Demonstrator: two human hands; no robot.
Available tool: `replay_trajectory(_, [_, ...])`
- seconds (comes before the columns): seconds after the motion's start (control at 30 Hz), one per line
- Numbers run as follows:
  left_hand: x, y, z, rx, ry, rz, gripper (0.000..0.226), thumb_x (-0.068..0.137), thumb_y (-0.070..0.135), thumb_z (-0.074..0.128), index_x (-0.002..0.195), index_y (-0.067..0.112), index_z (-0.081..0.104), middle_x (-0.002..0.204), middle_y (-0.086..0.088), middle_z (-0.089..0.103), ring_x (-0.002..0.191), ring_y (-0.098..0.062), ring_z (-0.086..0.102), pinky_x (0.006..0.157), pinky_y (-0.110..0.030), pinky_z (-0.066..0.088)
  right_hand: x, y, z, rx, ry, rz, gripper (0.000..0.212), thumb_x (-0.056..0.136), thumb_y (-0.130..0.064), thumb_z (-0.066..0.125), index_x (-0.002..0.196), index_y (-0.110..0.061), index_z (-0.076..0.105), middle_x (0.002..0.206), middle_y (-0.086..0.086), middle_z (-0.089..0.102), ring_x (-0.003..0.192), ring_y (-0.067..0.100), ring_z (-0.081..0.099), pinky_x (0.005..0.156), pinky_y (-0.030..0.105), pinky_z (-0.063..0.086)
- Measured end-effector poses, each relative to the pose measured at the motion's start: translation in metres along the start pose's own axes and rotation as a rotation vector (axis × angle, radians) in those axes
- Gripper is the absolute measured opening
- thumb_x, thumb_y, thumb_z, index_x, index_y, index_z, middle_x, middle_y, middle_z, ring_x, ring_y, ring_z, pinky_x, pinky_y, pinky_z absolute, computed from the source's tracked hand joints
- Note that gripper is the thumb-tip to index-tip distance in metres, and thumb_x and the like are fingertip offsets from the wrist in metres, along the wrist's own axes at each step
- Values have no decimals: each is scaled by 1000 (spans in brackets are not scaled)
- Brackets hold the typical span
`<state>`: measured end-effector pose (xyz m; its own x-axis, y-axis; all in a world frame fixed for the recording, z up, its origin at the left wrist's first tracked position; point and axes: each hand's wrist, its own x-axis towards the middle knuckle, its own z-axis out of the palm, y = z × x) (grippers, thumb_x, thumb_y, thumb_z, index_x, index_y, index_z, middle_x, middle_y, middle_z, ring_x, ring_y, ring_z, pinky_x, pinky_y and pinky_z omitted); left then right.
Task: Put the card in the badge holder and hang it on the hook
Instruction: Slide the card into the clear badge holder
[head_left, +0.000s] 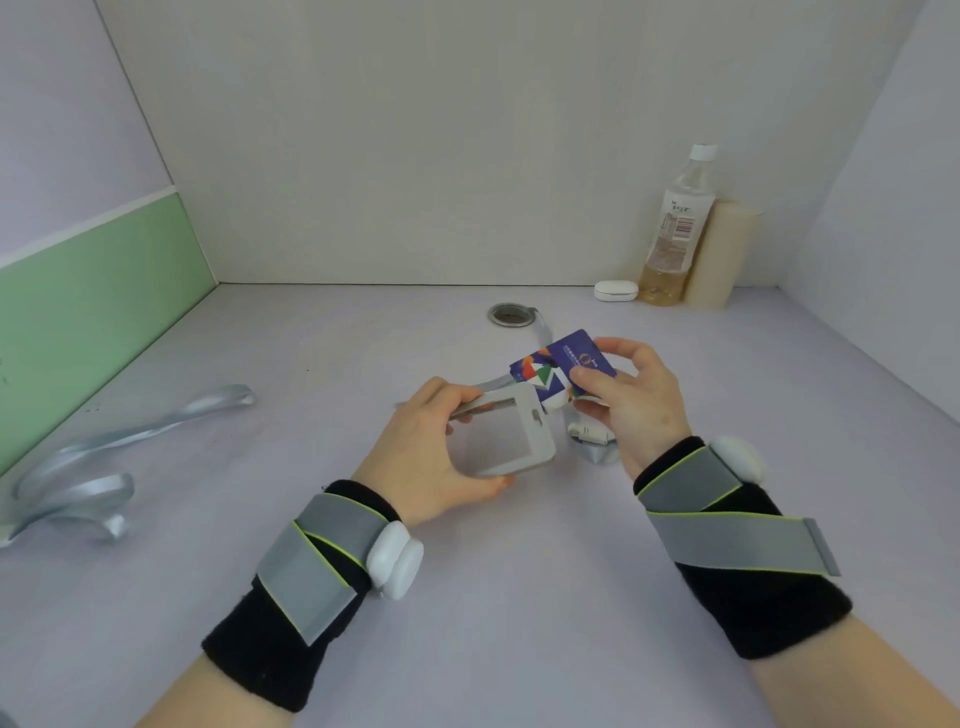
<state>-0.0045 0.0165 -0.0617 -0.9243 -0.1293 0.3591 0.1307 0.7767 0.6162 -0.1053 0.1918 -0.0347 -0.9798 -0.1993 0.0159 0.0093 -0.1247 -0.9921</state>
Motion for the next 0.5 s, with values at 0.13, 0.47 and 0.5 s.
replay_trajectory(0.13, [-1,0,0,7,-9,16,72,54,40,84,117,20,56,101,10,49,92,7,51,81,-3,37,-1,6,7,57,38,51,29,83,-4,64,97,-22,47,87,9,70,69,16,66,62,26,53])
replay_trajectory(0.47, [-2,3,0,24,-8,23,71,57,39,84,119,19,54,104,10,49,90,8,49,79,1,35,-9,4,8,12,-1,-39,43,80,1,68,114,-19,52,88,9,71,73,14,72,61,25,58])
replay_trajectory(0.5, [-2,3,0,25,-7,24,71,57,39,83,119,20,54,104,10,49,90,7,49,79,1,35,-9,5,8,-7,-18,-33,42,79,1,68,113,-20,53,87,7,71,71,13,72,60,24,58])
